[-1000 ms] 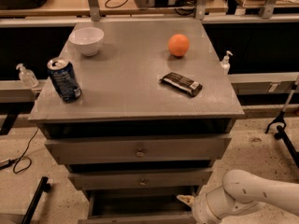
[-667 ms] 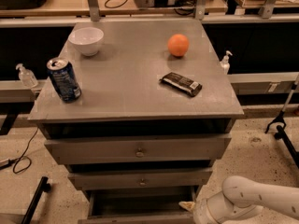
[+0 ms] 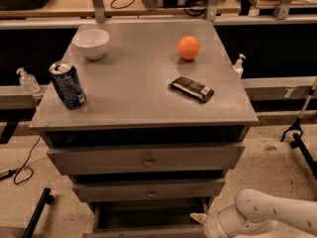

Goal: Close bottom drawer

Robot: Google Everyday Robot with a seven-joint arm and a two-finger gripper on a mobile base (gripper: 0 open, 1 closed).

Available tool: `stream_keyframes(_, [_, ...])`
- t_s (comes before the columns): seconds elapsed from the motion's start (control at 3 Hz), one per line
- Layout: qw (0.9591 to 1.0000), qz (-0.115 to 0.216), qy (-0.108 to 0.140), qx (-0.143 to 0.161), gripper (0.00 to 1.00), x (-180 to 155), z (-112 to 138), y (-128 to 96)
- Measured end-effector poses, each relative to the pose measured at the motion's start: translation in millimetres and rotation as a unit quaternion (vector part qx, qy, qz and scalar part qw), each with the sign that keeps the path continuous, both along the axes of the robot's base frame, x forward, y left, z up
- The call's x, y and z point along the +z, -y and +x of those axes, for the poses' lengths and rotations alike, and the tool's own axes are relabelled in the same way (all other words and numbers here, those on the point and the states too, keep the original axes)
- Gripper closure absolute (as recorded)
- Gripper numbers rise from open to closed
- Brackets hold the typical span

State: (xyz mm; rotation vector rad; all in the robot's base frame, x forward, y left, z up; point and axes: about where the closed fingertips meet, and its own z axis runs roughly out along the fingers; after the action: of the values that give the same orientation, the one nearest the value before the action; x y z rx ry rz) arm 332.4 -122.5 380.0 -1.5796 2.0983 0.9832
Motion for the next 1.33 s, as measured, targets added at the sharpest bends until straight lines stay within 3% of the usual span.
stream_keyframes(0.67, [0.9998,-0.009,-0.008,-0.015,0.00,-41.7,25.4,3.3])
stream_keyframes(1.33, [0.9997,-0.006,-0.014,-0.020,0.42,-60.0,33.0,4.2])
